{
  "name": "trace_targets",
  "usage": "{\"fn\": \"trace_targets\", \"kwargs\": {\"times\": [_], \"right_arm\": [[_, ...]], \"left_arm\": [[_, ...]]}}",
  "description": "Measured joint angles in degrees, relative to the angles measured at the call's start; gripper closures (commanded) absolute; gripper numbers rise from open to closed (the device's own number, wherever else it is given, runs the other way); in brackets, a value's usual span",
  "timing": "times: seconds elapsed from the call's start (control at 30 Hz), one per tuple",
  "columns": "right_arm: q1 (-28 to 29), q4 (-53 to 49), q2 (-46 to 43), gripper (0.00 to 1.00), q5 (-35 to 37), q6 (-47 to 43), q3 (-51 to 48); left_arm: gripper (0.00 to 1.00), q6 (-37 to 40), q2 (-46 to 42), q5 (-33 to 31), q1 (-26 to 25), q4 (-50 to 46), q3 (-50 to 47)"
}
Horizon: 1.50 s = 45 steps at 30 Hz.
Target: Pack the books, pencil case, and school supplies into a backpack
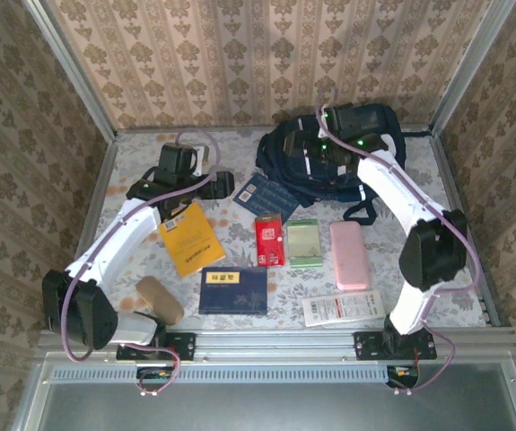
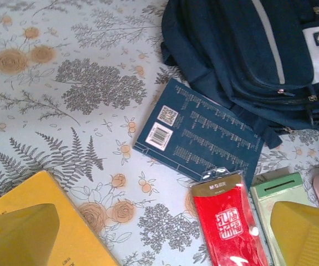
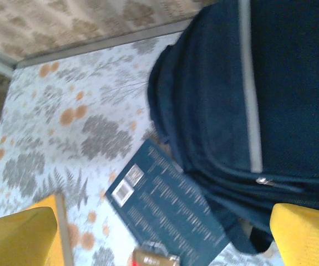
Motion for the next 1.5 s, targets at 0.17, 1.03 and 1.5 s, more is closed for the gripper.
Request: {"fn": "trace_targets", "kwargs": {"times": [0.17, 1.03, 1.5], "right_arm": [[-3.48, -3.74, 12.79, 0.07, 0.17, -0.44, 13.90], [-7.37, -23.45, 54.51, 0.33, -16.24, 0.24, 65.88], [-4.72, -26.38, 54.93, 1.00, -19.41, -1.84, 66.40]], "left_arm": [[0.02, -1.27, 1.42, 5.03, 3.61, 2.29, -0.15], [0.10, -7.04, 2.03, 15.76, 5.99, 8.02, -1.60], [0.11, -7.26, 2.69, 17.25, 5.99, 8.76, -1.62]]}}
